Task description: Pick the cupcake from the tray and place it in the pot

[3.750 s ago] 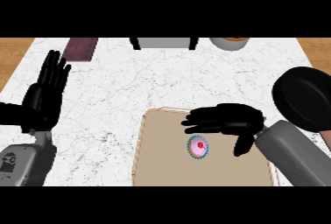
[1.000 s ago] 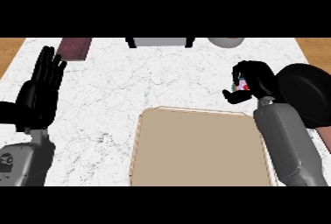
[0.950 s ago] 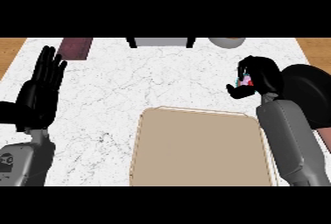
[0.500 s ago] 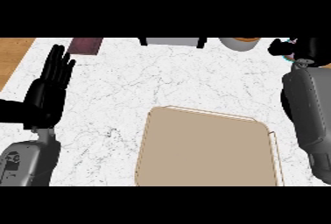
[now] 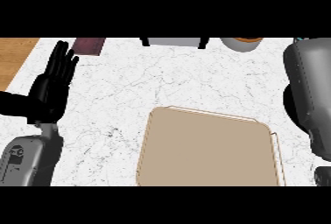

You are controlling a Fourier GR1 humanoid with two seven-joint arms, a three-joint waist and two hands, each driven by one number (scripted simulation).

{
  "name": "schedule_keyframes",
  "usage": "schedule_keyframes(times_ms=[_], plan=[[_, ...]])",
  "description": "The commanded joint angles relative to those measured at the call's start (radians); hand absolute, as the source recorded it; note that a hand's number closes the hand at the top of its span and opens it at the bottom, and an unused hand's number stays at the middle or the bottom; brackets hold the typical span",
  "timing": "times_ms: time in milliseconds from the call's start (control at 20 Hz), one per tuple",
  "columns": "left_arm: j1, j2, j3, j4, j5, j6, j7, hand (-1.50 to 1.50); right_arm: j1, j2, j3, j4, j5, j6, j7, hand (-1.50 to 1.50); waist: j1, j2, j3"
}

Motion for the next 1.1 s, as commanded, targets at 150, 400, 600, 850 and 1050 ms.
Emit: schedule_keyframes(times_ms=[150,400,600,850,1050], plan=[[0.038,-0.005,0.012,-0.008,-0.007,0.019,0.006,0.00,-0.010,0.014,-0.068,0.024,0.070,0.064,0.207,1.50,-0.047,-0.020,0.004],[0.045,0.044,0.051,-0.043,0.018,-0.008,0.042,0.00,0.143,0.027,-0.102,-0.065,0.089,-0.044,0.175,1.50,-0.060,-0.023,0.005],[0.076,0.001,0.031,-0.041,0.007,0.006,0.013,0.00,0.257,0.040,-0.129,-0.217,0.034,-0.027,0.078,1.50,-0.073,-0.026,0.005],[0.054,-0.003,0.025,-0.049,-0.016,0.024,0.040,0.00,0.304,-0.049,-0.193,-0.240,-0.043,-0.021,-0.042,1.50,-0.066,-0.022,0.005],[-0.021,0.009,0.074,0.074,-0.005,0.008,-0.025,0.00,0.392,-0.024,-0.210,-0.218,-0.054,-0.115,-0.048,1.50,-0.068,-0.018,0.004]])
